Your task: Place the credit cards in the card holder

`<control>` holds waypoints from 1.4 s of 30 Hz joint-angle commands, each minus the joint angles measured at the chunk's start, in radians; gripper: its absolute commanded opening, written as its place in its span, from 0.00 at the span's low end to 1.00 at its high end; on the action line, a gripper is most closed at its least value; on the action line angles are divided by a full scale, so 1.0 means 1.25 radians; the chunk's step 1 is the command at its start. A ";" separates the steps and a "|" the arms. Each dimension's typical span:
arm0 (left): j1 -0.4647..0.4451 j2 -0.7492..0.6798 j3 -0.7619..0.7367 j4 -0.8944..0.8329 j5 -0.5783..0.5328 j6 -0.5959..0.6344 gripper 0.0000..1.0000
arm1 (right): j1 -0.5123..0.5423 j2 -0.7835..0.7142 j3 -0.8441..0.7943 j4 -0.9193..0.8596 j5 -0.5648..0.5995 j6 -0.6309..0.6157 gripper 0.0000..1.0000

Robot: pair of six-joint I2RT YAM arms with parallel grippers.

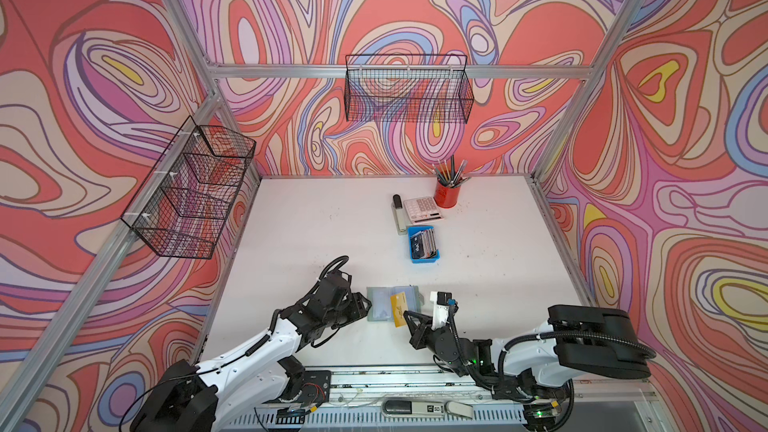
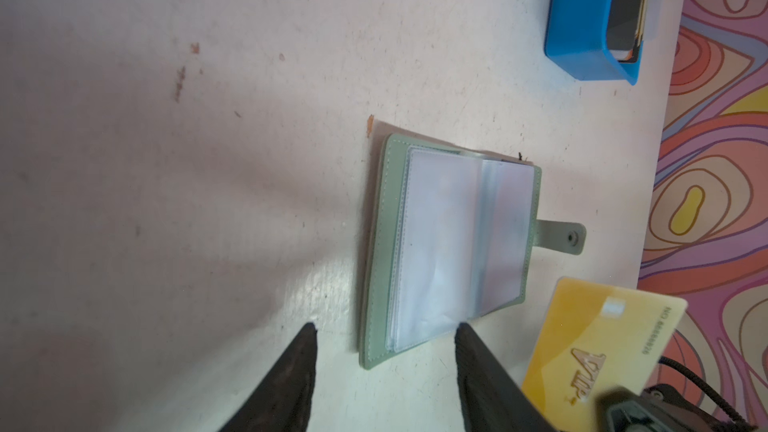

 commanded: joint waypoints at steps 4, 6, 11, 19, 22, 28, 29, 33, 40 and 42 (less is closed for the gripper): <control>-0.001 0.095 0.008 0.102 0.047 -0.006 0.54 | -0.041 0.018 0.049 -0.043 -0.023 0.019 0.00; -0.001 0.124 0.017 0.113 0.055 -0.004 0.50 | -0.065 0.043 0.051 -0.003 -0.063 0.010 0.00; -0.001 0.151 0.018 0.135 0.048 -0.015 0.48 | -0.130 0.108 0.063 0.037 -0.145 0.026 0.00; -0.001 0.124 0.024 0.094 0.019 0.003 0.49 | -0.146 0.130 0.070 0.031 -0.133 0.031 0.00; -0.001 0.133 0.027 0.093 0.022 0.007 0.49 | -0.147 0.142 0.079 0.029 -0.140 0.034 0.00; -0.001 0.158 0.032 0.111 0.042 0.010 0.49 | -0.151 0.177 0.078 0.048 -0.142 0.062 0.00; -0.001 0.159 0.031 0.114 0.042 0.010 0.49 | -0.151 0.181 0.075 0.054 -0.144 0.065 0.00; -0.001 0.165 0.030 0.121 0.042 0.007 0.49 | -0.152 0.176 0.066 0.053 -0.137 0.080 0.00; -0.001 0.176 0.032 0.130 0.050 0.009 0.49 | -0.154 0.175 0.051 0.048 -0.125 0.115 0.00; -0.001 0.176 0.031 0.133 0.052 0.007 0.49 | -0.155 0.178 0.054 0.043 -0.125 0.122 0.00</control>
